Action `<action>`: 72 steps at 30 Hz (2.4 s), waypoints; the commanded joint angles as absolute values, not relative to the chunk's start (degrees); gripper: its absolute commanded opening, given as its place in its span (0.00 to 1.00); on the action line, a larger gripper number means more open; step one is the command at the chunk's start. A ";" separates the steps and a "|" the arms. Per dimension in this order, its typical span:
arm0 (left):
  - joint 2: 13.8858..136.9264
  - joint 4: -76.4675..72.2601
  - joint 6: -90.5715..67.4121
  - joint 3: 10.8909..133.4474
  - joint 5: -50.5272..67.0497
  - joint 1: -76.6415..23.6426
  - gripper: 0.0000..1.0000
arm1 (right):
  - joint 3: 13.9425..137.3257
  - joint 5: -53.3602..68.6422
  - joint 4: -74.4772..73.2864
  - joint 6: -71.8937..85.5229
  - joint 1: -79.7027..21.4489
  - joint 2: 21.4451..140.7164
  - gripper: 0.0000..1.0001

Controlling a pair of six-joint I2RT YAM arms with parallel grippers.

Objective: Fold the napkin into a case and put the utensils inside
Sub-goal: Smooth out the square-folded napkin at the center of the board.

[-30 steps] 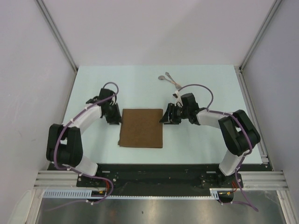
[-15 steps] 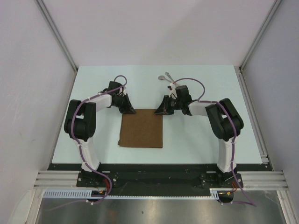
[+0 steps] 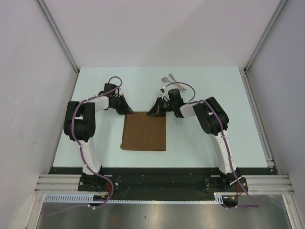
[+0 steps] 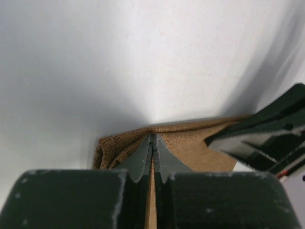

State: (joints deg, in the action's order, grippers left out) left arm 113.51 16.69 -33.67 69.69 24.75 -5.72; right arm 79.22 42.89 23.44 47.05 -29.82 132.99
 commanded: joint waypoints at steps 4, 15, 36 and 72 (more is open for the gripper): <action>115.05 12.74 -34.01 67.94 23.38 -4.66 0.04 | 81.83 39.46 25.67 51.50 -26.55 137.72 0.09; 110.14 19.60 -27.07 74.62 21.71 -4.92 0.17 | 87.00 39.29 20.23 53.97 -25.93 137.20 0.11; 113.47 26.28 -26.64 76.11 14.95 -1.84 0.10 | 62.43 44.99 21.88 46.41 -26.36 116.55 0.25; 130.78 10.37 -45.62 87.01 26.46 -23.55 0.00 | 41.85 50.45 34.63 45.97 -25.22 113.65 0.23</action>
State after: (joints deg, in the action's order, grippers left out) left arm 128.75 6.68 -45.67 86.30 30.17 -24.18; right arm 47.57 49.63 31.88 46.68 -23.14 116.62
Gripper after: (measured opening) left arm 0.010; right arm 0.230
